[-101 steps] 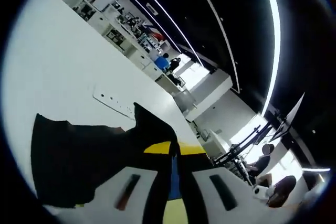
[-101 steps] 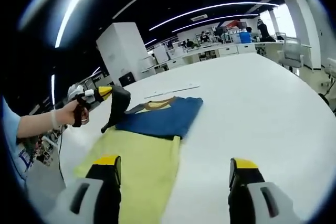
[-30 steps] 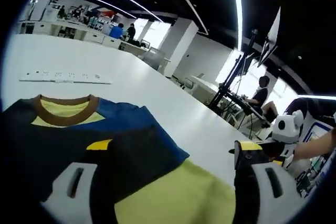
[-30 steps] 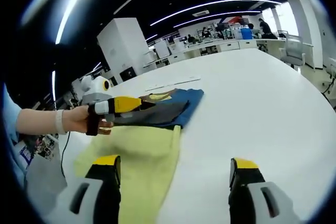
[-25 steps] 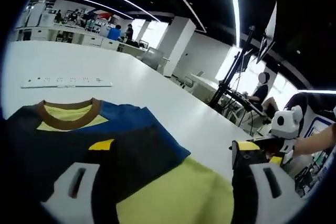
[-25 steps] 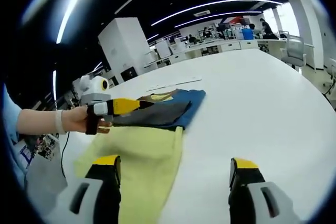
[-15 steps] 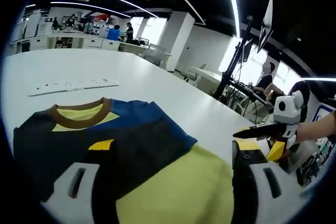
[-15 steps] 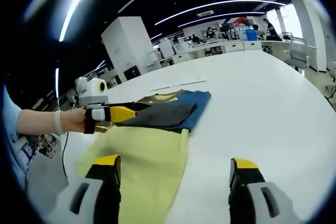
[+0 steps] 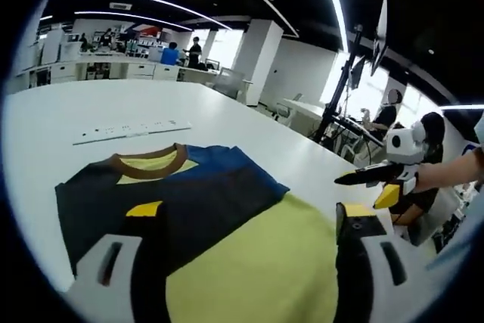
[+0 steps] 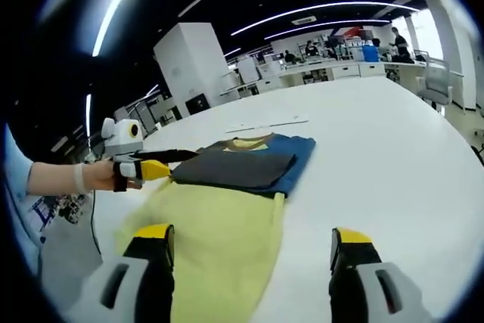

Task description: Fold the garment on the visible template until the final outline fits inside the template.

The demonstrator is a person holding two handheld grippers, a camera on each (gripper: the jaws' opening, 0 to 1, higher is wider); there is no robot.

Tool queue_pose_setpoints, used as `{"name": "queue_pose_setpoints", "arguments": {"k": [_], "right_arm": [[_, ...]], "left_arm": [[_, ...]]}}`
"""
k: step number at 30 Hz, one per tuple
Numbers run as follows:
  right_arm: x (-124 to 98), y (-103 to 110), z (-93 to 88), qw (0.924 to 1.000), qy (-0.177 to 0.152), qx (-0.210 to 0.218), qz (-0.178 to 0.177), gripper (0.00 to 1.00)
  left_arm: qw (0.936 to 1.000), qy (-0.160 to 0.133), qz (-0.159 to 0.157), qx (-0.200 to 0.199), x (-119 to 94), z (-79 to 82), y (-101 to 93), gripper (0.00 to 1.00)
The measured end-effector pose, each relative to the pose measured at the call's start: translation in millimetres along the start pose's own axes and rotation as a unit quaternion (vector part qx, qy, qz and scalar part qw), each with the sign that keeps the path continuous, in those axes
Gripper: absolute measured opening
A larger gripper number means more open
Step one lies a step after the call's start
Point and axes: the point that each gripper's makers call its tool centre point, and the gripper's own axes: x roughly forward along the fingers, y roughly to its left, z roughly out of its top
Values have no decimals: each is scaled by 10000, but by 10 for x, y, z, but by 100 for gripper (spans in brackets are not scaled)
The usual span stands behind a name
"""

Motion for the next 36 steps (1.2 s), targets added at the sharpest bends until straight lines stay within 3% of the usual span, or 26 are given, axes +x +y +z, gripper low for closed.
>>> {"name": "queue_pose_setpoints", "arguments": {"k": [13, 26, 30, 36], "right_arm": [[-15, 163, 32, 9999, -21, -79, 105, 85], [-111, 157, -30, 9998, 12, -165, 109, 85], [-132, 90, -114, 9999, 67, -72, 41, 84], [-191, 136, -202, 9994, 231, -200, 164, 80]], "left_arm": [[9996, -67, 281, -44, -555, -85, 87, 88], [9981, 59, 582, -180, -1185, -357, 196, 84], [9967, -18, 737, -337, -1270, -394, 274, 82], [9966, 105, 718, -390, -1369, -509, 199, 76]]}}
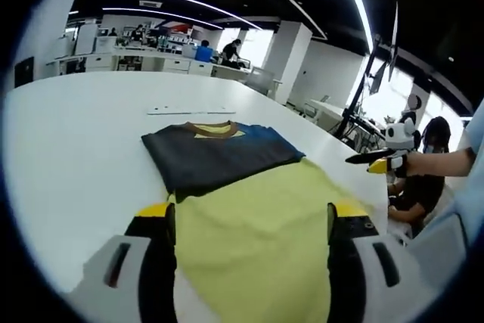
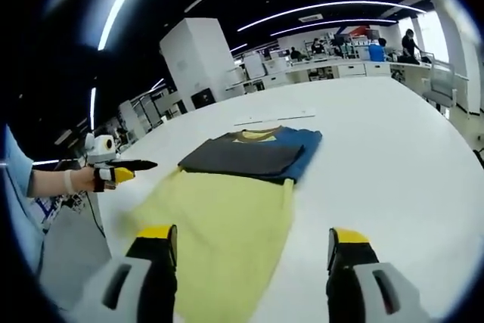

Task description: Fold the garment on the visible template until the final outline fits inside the template.

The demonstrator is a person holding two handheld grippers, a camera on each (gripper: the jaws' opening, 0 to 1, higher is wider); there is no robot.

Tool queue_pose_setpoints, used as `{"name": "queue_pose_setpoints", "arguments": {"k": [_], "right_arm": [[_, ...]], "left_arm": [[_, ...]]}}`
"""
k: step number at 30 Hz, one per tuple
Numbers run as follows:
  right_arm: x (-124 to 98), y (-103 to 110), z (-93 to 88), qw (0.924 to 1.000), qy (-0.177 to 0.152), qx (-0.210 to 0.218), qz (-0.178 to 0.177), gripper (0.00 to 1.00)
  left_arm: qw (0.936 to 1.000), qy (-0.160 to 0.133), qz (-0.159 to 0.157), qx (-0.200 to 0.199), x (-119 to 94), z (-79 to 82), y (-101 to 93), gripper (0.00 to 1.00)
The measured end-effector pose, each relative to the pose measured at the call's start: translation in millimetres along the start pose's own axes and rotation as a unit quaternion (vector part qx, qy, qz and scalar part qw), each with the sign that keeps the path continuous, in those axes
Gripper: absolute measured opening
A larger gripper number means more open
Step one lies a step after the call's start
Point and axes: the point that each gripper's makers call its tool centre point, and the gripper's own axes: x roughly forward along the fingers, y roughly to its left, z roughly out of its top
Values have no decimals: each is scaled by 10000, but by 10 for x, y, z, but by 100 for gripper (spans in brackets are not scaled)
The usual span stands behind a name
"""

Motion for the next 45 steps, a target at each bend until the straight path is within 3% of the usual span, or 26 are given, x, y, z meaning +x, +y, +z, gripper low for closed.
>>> {"name": "queue_pose_setpoints", "arguments": {"k": [5, 10, 15, 19, 21, 27, 35, 45], "right_arm": [[-78, -33, -256, 9974, 482, -533, -21, 72], [-163, 28, -408, 9972, 588, -458, 69, 65], [-250, 39, -656, 9951, 865, -475, 114, 60], [-318, 66, -791, 9944, 980, -330, 196, 48], [-342, 74, -826, 9942, 1011, -328, 188, 49], [-381, 125, -888, 9933, 1101, -257, 260, 44], [-372, 223, -955, 9917, 1197, -212, 411, 38], [-336, 258, -1003, 9910, 1166, 288, 584, 17]], "left_arm": [[9981, 506, -339, 32, -184, -288, -139, 60], [9967, 718, -333, -204, -398, -502, -176, 58], [9933, 965, -352, -527, -598, -736, -167, 45], [9907, 1129, -219, -725, -720, -894, -109, 39], [9888, 1285, -176, -742, -771, -979, -89, 39], [9856, 1356, -101, -1005, -855, -1090, -67, 36], [9817, 1541, -258, -1092, -927, -1175, -166, 29], [9749, 1466, -235, -1660, -925, -1247, -122, 13]]}}
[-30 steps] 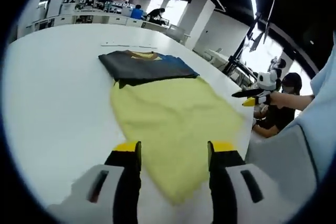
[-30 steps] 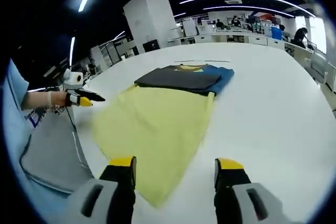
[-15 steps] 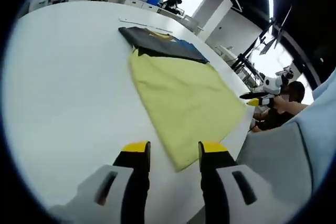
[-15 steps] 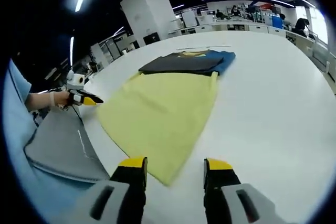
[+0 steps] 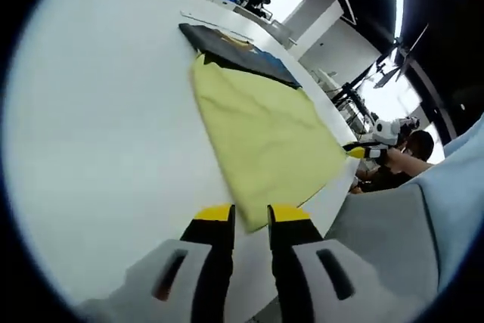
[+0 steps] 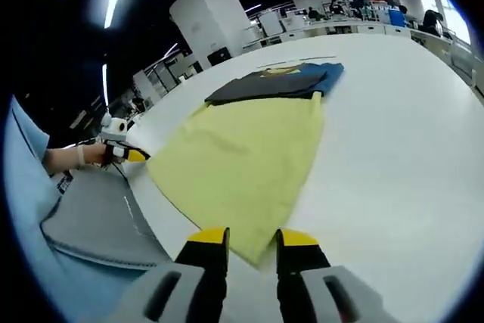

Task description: Fold the garment on the visible template until the final outline fits inside the template.

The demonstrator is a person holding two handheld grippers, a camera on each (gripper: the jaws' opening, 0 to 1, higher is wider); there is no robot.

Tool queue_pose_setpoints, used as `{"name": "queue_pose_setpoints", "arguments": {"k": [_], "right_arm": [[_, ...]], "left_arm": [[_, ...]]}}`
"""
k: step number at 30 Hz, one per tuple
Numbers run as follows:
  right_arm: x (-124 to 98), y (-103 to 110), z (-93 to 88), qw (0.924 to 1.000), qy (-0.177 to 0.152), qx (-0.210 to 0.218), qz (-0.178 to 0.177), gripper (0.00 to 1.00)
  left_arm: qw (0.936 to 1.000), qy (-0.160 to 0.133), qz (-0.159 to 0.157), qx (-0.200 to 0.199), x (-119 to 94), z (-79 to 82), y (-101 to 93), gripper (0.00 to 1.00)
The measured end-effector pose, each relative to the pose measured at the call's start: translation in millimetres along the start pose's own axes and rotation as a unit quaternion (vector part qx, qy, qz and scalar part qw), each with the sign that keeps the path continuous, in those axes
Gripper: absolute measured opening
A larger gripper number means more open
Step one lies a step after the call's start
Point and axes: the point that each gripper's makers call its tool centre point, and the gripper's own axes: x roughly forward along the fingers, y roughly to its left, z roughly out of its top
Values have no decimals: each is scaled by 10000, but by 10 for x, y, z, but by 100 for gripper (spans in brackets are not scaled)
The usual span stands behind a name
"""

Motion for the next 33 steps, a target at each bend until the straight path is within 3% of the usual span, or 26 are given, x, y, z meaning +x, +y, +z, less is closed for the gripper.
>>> {"name": "queue_pose_setpoints", "arguments": {"k": [2, 3, 4, 12, 18, 24, 33], "right_arm": [[15, -9, -22, 9999, 46, 95, 9, 9], [23, -13, -30, 9999, 62, 133, -5, 1], [12, -32, -40, 9997, 108, 197, -50, 0], [-131, 149, 87, 9986, -49, 469, 251, 0], [-272, 337, 88, 9971, -24, 641, 413, 0], [-416, 517, -3, 9940, 2, 930, 582, 0], [-585, 670, -198, 9892, 76, 1302, 666, 0]], "left_arm": [[10000, 14, 21, -70, 6, -9, 13, 8], [9999, 99, 34, -136, 9, -40, 21, 3], [9998, 121, 27, -149, 8, -52, 15, 0], [9997, -22, -116, -216, -102, 27, -121, 0], [9987, 224, -294, -348, -233, -8, -251, 0], [9967, 378, -464, -550, -387, -62, -378, 0], [9929, 682, -578, -782, -545, -273, -583, 0]]}}
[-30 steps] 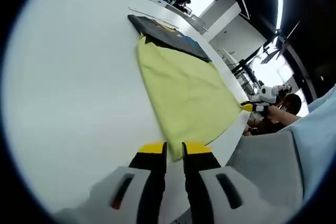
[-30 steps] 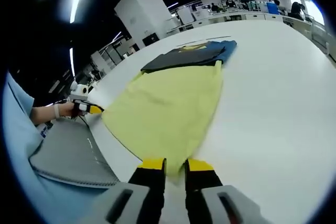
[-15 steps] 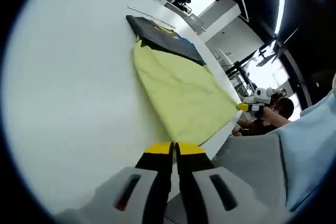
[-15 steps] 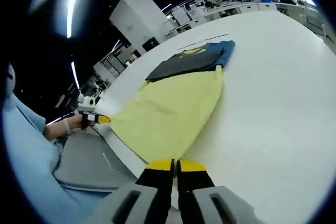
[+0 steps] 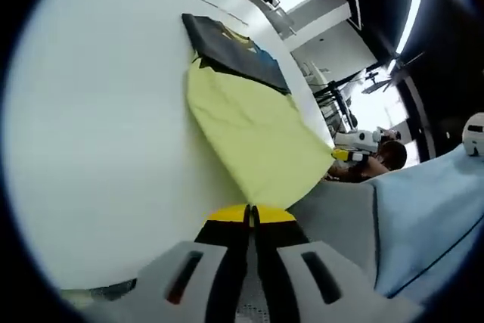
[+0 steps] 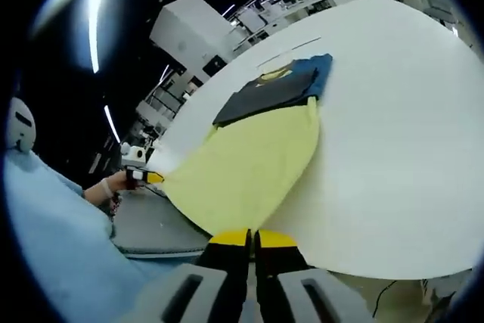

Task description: Fold the garment on the visible template until the final outline fits inside the template.

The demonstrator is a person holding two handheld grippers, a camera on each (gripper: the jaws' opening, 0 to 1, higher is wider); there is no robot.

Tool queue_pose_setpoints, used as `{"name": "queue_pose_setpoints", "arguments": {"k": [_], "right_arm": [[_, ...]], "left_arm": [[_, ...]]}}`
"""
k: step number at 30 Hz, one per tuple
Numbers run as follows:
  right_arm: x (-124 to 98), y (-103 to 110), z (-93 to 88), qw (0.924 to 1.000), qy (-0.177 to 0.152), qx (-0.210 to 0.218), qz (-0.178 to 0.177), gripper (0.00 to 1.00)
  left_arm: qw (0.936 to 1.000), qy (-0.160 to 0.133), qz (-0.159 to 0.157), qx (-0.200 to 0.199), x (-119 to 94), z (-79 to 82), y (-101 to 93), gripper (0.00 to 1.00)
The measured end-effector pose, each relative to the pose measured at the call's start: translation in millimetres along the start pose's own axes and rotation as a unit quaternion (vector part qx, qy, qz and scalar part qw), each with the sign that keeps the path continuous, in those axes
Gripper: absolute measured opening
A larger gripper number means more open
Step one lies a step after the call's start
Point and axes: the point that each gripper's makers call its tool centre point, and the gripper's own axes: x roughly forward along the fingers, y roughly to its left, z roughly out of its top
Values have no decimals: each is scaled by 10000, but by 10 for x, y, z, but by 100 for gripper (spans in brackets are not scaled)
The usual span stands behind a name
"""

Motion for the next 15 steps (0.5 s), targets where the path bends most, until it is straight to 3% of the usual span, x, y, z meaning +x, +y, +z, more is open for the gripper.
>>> {"name": "queue_pose_setpoints", "arguments": {"k": [5, 8, 12, 15], "right_arm": [[-62, 27, -45, 9999, 45, 108, 33, 0], [-86, -6, 21, 9997, -7, 226, 82, 0], [-85, 32, 185, 9994, -129, 271, 194, 0], [-76, 100, 431, 9982, -381, 307, 350, 0]], "left_arm": [[9998, 55, -94, -188, -30, -74, -84, 0], [9997, 25, -160, -181, -15, -45, -111, 0], [9992, -210, -260, -222, -12, 151, -148, 0], [9981, -448, -354, -213, -33, 386, -175, 0]]}}
